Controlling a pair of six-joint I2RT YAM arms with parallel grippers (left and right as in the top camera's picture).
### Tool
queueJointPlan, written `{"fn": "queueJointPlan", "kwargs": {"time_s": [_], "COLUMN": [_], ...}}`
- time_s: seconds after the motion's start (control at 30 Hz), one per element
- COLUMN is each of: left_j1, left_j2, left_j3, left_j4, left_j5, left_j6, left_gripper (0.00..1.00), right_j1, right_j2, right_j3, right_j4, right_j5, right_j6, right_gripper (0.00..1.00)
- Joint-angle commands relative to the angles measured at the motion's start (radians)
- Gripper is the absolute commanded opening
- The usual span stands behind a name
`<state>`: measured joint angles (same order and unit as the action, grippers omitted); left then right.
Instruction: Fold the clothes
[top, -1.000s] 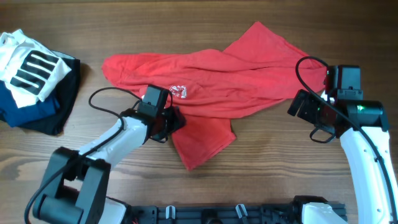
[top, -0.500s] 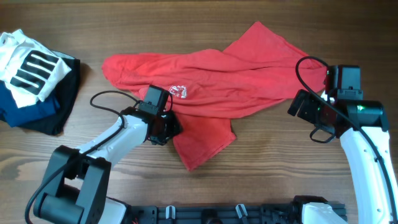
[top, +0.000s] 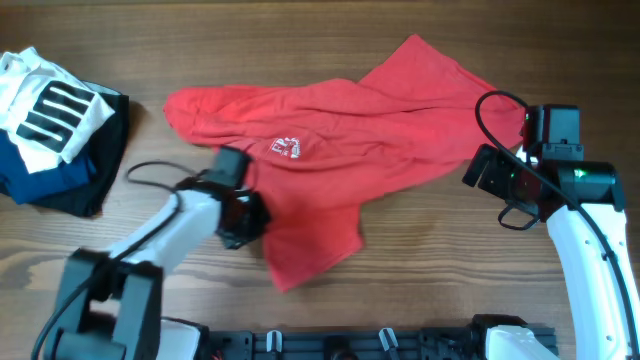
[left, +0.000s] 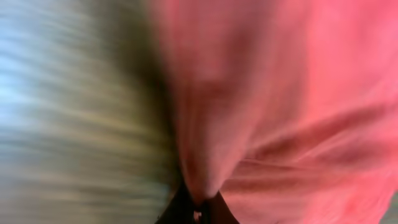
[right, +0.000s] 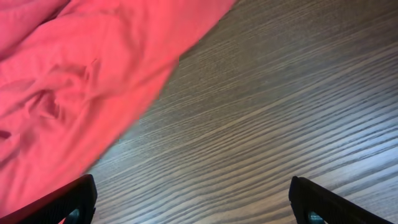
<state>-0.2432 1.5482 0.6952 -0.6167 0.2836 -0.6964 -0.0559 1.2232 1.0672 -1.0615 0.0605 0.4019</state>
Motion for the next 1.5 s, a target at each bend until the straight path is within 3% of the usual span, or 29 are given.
{"fn": "queueJointPlan", "kwargs": {"time_s": [0.0, 0.17, 0.2, 0.43, 0.53, 0.67, 0.83, 0.93, 1.0, 1.03, 1.47], "left_j1": [0.198, 0.483, 0.523, 0.55, 0.55, 0.55, 0.55, 0.55, 0.55, 0.55, 0.55], "left_j2": [-0.117, -0.247, -0.258, -0.258, -0.258, -0.258, -0.258, -0.258, -0.258, -0.258, -0.258], "left_j3": [-0.03, -0.03, -0.03, -0.03, -0.03, -0.031, -0.031, -0.031, -0.031, -0.031, -0.031], "left_j4": [-0.084, -0.191, -0.204, -0.219, -0.219, -0.219, -0.219, -0.219, -0.218, -0.218, -0.214], "left_j5": [-0.082, -0.094, -0.095, -0.199, -0.199, -0.199, -0.199, -0.198, -0.199, -0.199, -0.199], "left_j6": [0.078, 0.1, 0.158, 0.169, 0.169, 0.169, 0.169, 0.169, 0.169, 0.169, 0.169], "left_gripper": [0.04, 0.04, 0.04, 0.04, 0.04, 0.04, 0.04, 0.04, 0.04, 0.04, 0.04], "right_j1": [-0.003, -0.003, -0.003, -0.003, -0.003, -0.003, -0.003, -0.003, -0.003, -0.003, -0.003], "right_j2": [0.019, 0.068, 0.096, 0.245, 0.329, 0.462, 0.583, 0.604, 0.589, 0.584, 0.559], "right_j3": [-0.05, -0.134, -0.152, -0.178, -0.178, -0.178, -0.177, -0.177, -0.164, -0.155, -0.067], "right_j4": [0.024, 0.095, 0.11, 0.327, 0.456, 0.584, 0.702, 0.755, 0.78, 0.783, 0.85], "right_j5": [-0.008, -0.008, -0.008, -0.005, -0.01, -0.016, -0.016, -0.015, -0.016, -0.016, -0.092], "right_j6": [-0.009, -0.009, -0.009, -0.077, -0.135, -0.137, -0.14, -0.14, -0.14, -0.14, -0.135], "right_gripper": [1.0, 1.0, 1.0, 1.0, 0.9, 0.86, 0.71, 0.38, 0.12, 0.04, 0.04]}}
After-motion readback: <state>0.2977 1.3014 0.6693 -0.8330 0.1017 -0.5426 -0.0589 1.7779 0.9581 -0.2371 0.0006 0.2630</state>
